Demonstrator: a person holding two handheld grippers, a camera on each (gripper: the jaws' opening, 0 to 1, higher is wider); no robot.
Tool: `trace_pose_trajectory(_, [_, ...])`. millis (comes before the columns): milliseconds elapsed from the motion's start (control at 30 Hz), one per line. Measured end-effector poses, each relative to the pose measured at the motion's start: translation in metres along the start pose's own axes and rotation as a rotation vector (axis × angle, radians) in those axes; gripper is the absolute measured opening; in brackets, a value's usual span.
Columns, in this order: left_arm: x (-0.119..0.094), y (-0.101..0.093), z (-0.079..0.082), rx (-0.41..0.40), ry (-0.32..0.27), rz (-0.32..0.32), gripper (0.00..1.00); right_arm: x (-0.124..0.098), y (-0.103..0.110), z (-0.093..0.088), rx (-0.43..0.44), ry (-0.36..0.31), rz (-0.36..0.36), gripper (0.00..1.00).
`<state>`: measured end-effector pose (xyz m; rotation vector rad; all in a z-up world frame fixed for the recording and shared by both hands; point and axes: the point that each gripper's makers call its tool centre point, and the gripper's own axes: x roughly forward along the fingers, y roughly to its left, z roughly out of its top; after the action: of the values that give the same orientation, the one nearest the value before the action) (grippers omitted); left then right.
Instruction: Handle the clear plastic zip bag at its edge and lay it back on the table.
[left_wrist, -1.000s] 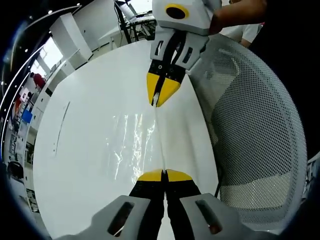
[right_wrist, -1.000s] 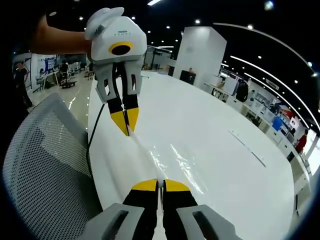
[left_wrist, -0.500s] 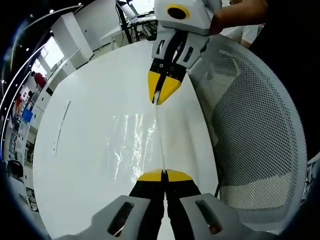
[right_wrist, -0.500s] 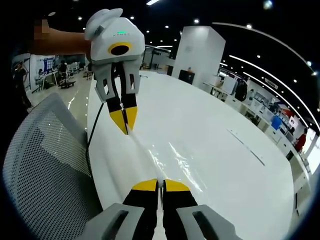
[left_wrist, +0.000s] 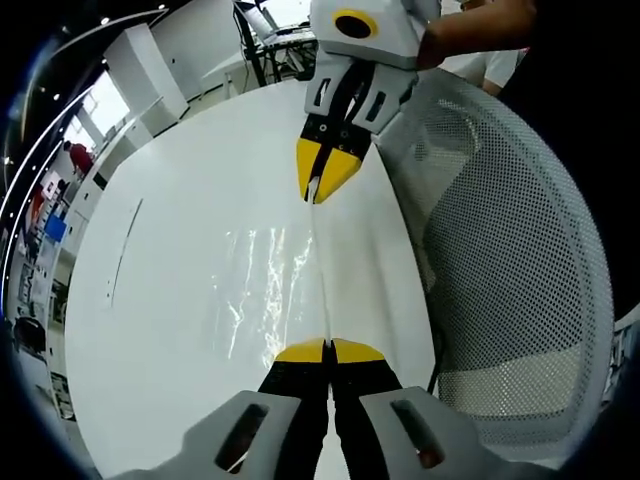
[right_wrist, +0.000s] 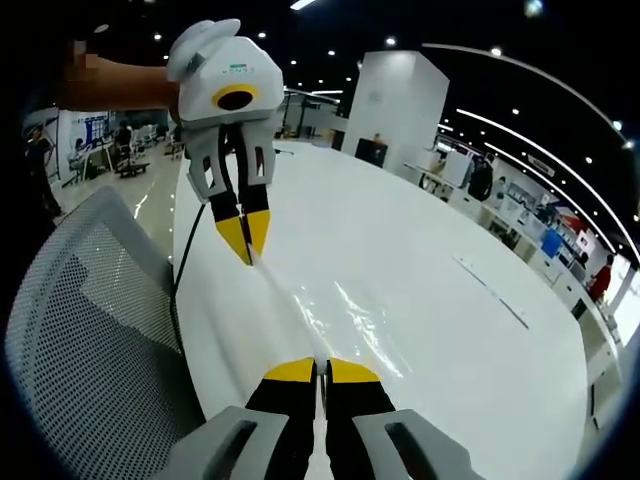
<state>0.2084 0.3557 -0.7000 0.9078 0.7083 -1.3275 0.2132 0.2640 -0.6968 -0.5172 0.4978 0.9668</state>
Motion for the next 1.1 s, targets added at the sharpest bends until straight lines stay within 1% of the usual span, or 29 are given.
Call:
trace_pose_trajectory(200, [-0.0029, -0.0009, -0.0043, -0.008, 0.000, 0.003, 0.00, 0.0008, 0.0010, 0.0001, -0.002, 0.002, 0.003, 0.00])
trace_pose_trajectory(767, [-0.0059, -0.0021, -0.0067, -0.006, -0.002, 0.004, 0.00, 0.0008, 0.0022, 0.0032, 0.000, 0.007, -0.004, 0.00])
trace_pose_trajectory(1100, [-0.0066, -0.0014, -0.0093, -0.013, -0.008, 0.004, 0.00, 0.0036, 0.0018, 0.0020, 0.009, 0.008, -0.007, 0.00])
